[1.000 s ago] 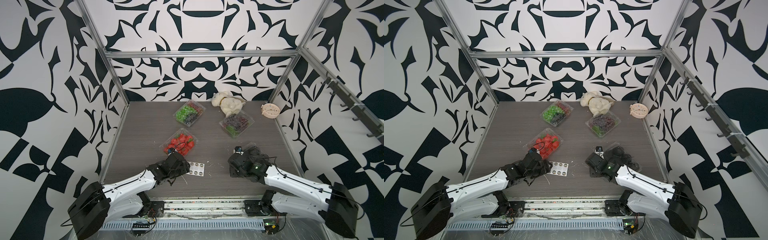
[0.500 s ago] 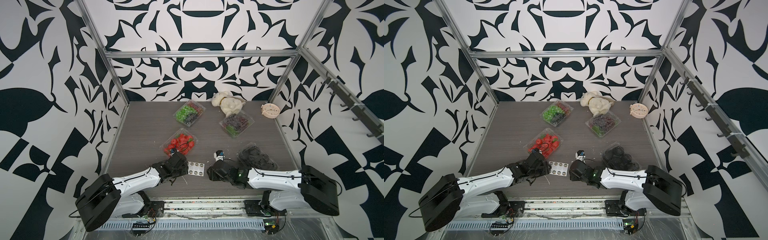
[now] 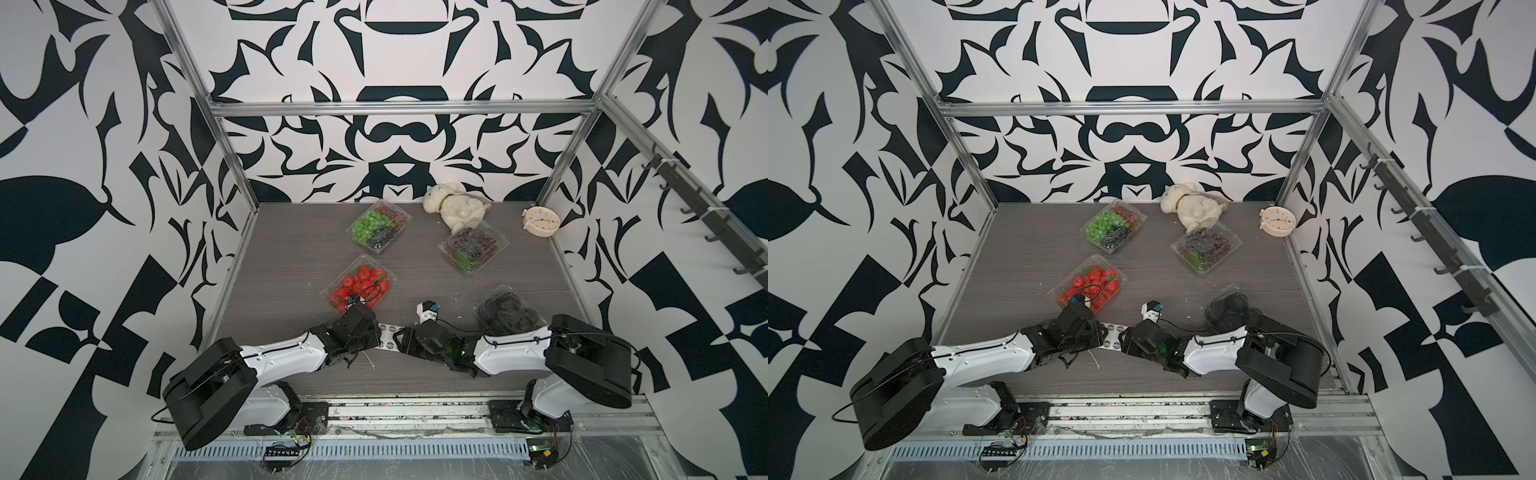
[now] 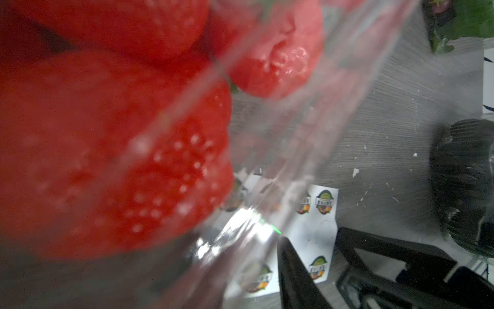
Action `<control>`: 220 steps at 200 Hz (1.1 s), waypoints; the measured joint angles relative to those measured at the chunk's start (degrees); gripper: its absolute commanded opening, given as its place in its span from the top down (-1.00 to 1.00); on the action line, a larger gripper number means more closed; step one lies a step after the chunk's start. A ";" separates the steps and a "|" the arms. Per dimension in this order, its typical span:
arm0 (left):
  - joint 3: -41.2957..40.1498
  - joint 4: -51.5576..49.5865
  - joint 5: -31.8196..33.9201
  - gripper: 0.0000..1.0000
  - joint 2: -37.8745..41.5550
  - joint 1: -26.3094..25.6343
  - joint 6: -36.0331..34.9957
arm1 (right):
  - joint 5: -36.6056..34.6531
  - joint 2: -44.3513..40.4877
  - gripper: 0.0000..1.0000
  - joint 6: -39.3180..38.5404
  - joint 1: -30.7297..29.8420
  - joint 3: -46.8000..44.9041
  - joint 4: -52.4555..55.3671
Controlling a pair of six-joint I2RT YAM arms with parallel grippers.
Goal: Label fruit boxes
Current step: Pick up the label sticker from the center of the board.
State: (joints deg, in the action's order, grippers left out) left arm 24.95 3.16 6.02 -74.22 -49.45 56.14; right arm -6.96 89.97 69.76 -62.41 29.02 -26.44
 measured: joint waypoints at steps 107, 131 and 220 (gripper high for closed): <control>-0.26 -9.62 3.21 0.34 9.86 -0.02 1.11 | 2.16 0.22 -0.10 2.19 0.02 -0.59 -1.99; -2.05 -12.35 6.29 0.24 15.10 -0.02 3.17 | 1.44 -1.60 -0.10 1.57 0.02 -0.59 1.60; -14.47 0.39 10.25 0.02 19.69 -0.02 7.28 | 0.74 -1.92 -0.11 -0.11 -0.04 -0.17 3.58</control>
State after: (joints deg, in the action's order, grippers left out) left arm 10.48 3.55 16.27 -54.52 -49.47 63.42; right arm -6.22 88.05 69.65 -62.46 28.84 -22.85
